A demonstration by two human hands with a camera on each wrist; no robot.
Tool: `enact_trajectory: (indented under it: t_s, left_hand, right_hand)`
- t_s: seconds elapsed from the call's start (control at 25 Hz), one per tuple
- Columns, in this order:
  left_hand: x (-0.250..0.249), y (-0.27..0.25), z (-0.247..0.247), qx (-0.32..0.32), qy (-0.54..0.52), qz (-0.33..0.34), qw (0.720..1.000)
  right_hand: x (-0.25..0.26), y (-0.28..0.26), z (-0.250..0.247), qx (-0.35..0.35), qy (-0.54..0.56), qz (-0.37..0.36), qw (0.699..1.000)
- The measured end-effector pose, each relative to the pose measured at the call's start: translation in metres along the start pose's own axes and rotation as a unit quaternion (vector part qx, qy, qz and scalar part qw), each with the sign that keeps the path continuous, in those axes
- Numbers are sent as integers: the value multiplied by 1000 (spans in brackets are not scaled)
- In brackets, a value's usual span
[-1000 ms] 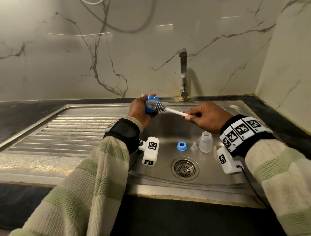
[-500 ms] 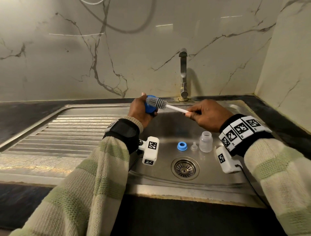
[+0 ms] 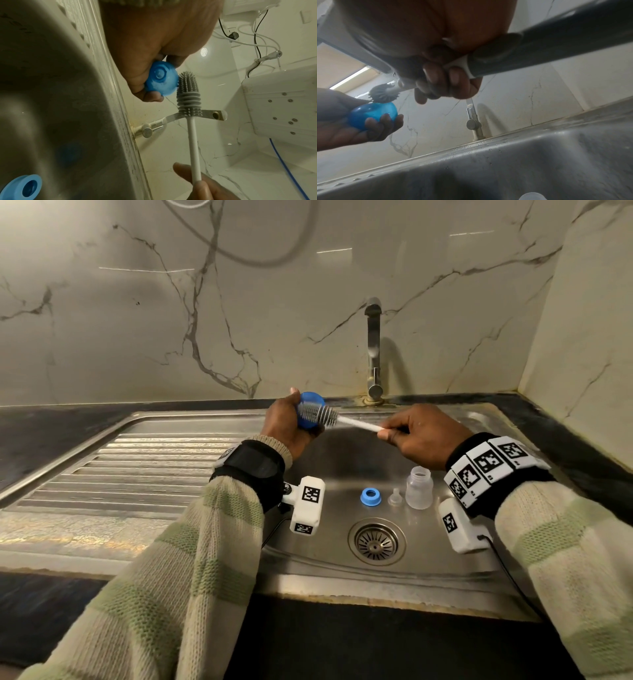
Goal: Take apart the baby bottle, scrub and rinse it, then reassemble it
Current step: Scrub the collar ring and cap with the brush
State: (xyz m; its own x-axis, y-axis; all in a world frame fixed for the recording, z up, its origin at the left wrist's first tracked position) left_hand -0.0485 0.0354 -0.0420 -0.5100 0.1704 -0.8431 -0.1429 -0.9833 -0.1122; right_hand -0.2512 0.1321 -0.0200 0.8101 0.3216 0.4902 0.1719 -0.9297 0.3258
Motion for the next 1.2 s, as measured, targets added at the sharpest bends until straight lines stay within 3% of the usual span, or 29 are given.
enact_trajectory:
  t_s: [0.28,0.4,0.48,0.6,0.72,0.84,0.96,1.2]
  left_hand:
    - [0,-7,3,34,35,-4,999]
    - [-2,-6,1,12,37,1,999]
    - [-2,-5,1,5,37,-1,999]
    - [2,-2,-2,-11,24,-5,1000]
    - [3,-2,-1,-2,32,-10,999]
    - [2,-2,-2,-20,12,1,1000]
    - [2,-4,-1,-5,35,-11,999]
    - [-2,-5,0,-9,94,-1,996]
  right_hand:
    - [-1,0,-7,-26,6,-2,1000]
    - [3,-1,-4,-3,9,-12,1000]
    - [2,-1,-6,-27,4,-7,1000]
    - [1,-1,-4,3,0,-2,1000]
    - [-3,0,-6,-15,-17,15,1000]
    - [-1,-2,-1,35,3,9,999]
    - [-3,-1,-5,-9,-7,13,1000]
    - [-2,-2,-6,-9,4,6,1000]
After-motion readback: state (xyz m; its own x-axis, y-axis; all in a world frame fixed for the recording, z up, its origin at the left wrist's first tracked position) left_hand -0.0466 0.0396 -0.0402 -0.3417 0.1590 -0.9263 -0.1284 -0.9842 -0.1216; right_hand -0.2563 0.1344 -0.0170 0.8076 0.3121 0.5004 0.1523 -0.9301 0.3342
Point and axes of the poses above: each hand's wrist, its own y-axis towards the middle knuckle, its own z-axis out of the palm, x = y × z, the point moved 4 cm from there along y, towards the middle knuckle, and after that the axes turned 1 degree about -z, right-handed, at the moved point
